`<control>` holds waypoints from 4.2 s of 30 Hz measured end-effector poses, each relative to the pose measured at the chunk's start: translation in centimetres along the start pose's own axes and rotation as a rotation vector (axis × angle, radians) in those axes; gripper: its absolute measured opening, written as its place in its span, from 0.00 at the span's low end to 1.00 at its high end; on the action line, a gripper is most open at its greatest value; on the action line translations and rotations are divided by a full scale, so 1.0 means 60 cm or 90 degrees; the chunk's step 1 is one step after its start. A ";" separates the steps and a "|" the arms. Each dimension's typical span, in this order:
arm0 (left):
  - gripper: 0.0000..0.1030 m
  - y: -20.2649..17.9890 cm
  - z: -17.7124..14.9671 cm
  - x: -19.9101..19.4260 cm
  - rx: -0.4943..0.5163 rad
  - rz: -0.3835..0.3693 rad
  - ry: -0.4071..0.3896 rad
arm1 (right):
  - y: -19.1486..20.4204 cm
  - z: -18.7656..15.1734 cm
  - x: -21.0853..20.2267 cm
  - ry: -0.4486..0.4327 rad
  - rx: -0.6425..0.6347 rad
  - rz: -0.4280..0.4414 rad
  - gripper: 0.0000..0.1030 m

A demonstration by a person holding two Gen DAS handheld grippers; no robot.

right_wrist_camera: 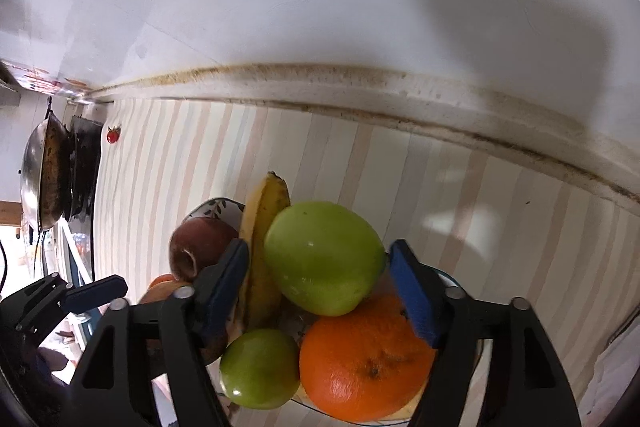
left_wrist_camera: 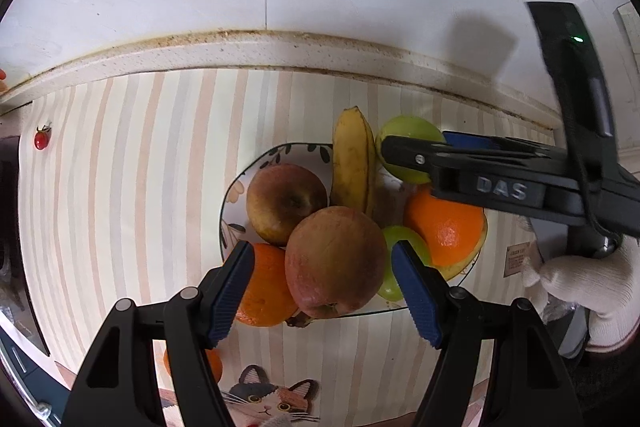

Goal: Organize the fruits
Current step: 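Release the red apple onto the plate with the left tool while the right tool releases the green apple, then grasp the tangerine with the left tool while the right tool grasps the red cherry tomato, then carry the tangerine and cherry tomato over the plate with both tools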

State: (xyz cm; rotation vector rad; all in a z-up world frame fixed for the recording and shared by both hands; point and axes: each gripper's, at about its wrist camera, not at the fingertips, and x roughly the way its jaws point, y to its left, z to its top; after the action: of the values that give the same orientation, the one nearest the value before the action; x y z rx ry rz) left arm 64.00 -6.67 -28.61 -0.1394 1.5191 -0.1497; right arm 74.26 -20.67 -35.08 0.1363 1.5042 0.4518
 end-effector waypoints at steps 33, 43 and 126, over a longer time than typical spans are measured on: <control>0.91 -0.029 -0.253 -0.204 0.068 0.103 -0.247 | 0.127 -0.424 -0.313 -0.305 0.090 -0.234 0.94; 0.91 -0.033 -0.322 -0.267 0.077 0.078 -0.303 | 0.172 -0.501 -0.378 -0.362 0.108 -0.218 0.94; 0.59 0.126 -0.270 0.092 0.049 0.007 0.055 | 0.113 -0.522 0.079 -0.052 0.153 -0.035 0.31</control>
State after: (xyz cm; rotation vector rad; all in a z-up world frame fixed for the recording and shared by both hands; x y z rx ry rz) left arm 48.16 -0.23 -36.21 -0.0647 1.5970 -0.2077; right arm 42.21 -18.64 -39.41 0.2976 1.4748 0.2170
